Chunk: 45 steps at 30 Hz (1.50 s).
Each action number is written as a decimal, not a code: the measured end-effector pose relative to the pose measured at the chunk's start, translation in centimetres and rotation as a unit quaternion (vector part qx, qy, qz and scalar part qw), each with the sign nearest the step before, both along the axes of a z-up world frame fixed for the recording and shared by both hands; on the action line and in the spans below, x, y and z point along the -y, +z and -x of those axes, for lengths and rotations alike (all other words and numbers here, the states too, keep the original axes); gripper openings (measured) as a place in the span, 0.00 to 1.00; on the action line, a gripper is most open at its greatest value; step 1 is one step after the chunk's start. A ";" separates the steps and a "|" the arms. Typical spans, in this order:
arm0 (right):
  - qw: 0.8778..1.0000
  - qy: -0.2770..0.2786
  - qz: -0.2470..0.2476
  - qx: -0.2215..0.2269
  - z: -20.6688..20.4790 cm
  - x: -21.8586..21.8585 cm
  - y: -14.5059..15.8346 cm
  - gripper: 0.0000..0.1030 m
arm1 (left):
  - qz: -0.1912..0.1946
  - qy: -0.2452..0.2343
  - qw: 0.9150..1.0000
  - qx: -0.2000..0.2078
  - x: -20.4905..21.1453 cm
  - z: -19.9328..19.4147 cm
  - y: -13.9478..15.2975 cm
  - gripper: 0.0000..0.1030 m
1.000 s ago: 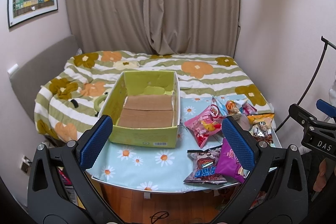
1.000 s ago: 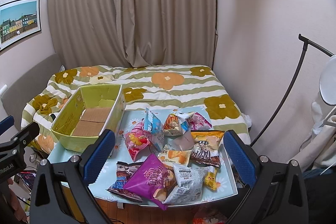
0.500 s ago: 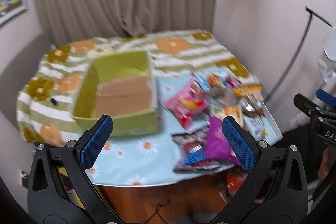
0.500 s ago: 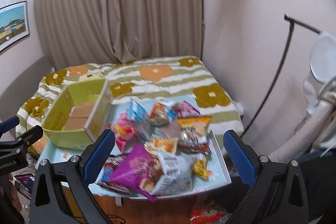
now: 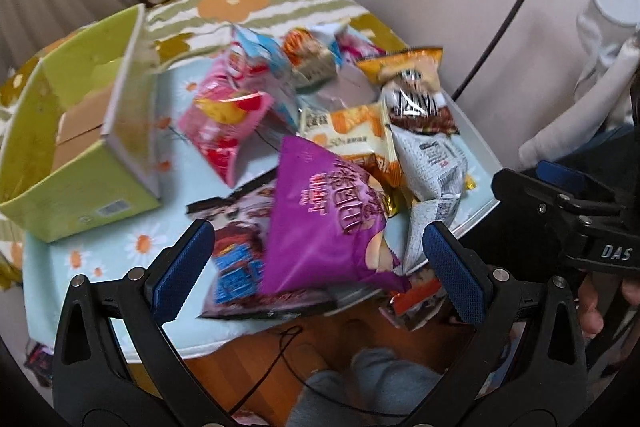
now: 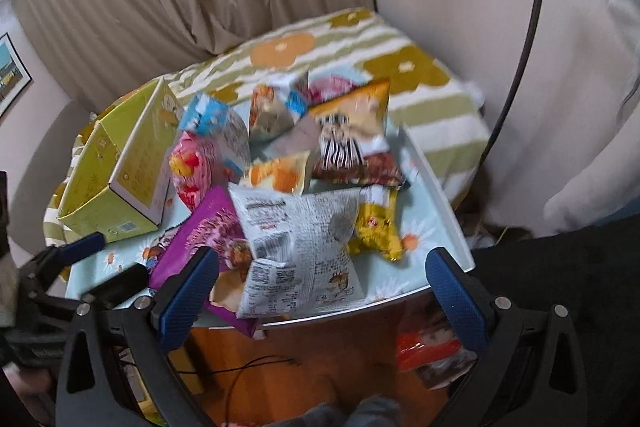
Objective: Organize snacks
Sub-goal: 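Reach both tools down to the snack pile, left toward the purple bag, then grasp the purple chip bag with left tool while right grasps the white printed bag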
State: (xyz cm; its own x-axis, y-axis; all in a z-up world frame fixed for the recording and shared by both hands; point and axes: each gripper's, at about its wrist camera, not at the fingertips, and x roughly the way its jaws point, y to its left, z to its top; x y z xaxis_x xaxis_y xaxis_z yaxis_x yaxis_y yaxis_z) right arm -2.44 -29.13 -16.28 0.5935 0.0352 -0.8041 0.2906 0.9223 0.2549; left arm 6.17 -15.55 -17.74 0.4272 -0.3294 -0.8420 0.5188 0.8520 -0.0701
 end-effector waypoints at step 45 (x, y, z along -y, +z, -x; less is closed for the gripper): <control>0.982 0.113 -0.146 -0.038 -6.0 3.0 -6.5 0.51 | -0.190 -0.080 0.977 0.060 7.7 -0.1 -6.6 0.63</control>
